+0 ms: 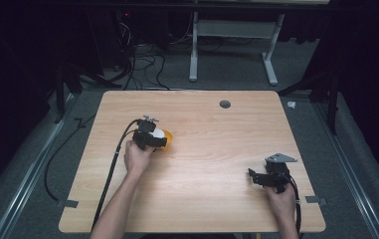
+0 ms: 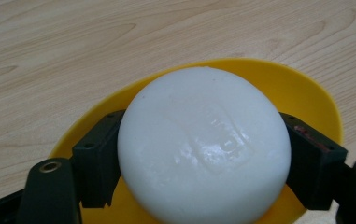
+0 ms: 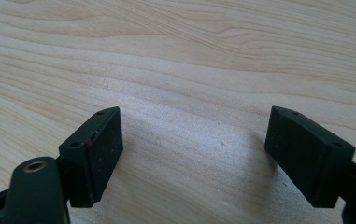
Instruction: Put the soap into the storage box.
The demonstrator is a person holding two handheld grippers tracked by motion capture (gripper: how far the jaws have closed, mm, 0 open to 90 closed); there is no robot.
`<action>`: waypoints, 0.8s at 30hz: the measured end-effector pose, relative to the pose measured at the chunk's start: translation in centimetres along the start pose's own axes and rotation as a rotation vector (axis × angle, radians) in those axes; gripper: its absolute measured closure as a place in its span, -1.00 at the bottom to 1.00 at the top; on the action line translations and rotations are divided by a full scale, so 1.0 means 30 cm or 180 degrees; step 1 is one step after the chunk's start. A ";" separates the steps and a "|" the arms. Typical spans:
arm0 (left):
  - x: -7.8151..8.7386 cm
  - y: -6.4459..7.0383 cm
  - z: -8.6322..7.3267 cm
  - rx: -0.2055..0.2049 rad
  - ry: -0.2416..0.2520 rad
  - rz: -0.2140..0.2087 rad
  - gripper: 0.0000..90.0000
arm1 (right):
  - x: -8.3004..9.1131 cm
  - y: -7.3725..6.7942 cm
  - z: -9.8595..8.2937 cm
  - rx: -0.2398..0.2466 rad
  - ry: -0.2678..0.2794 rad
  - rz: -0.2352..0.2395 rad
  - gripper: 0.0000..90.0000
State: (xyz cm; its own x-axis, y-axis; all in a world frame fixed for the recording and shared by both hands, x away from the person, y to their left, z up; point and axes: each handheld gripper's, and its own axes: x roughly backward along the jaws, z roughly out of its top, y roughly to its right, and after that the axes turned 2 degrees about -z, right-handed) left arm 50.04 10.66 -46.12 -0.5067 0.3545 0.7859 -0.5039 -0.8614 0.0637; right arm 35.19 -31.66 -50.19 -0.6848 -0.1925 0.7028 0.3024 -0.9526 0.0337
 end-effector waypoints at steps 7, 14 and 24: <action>0.046 -0.003 0.013 0.0025 0.0208 -0.0035 -0.52 | 0.000 0.000 0.000 0.0005 0.0002 0.0001 -0.55; 0.078 -0.014 0.014 0.0001 0.0227 -0.0024 -0.59 | 0.000 0.000 0.000 0.0007 0.0002 0.0001 -0.55; 0.134 -0.020 0.015 -0.0016 0.0343 -0.0067 -0.59 | 0.000 0.000 0.000 0.0007 0.0002 0.0001 -0.55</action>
State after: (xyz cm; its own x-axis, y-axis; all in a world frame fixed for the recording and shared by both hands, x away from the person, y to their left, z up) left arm 48.62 12.44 -42.71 -0.5680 0.4099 0.7137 -0.5185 -0.8516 0.0765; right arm 35.20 -31.67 -50.20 -0.6850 -0.1931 0.7025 0.3041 -0.9520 0.0349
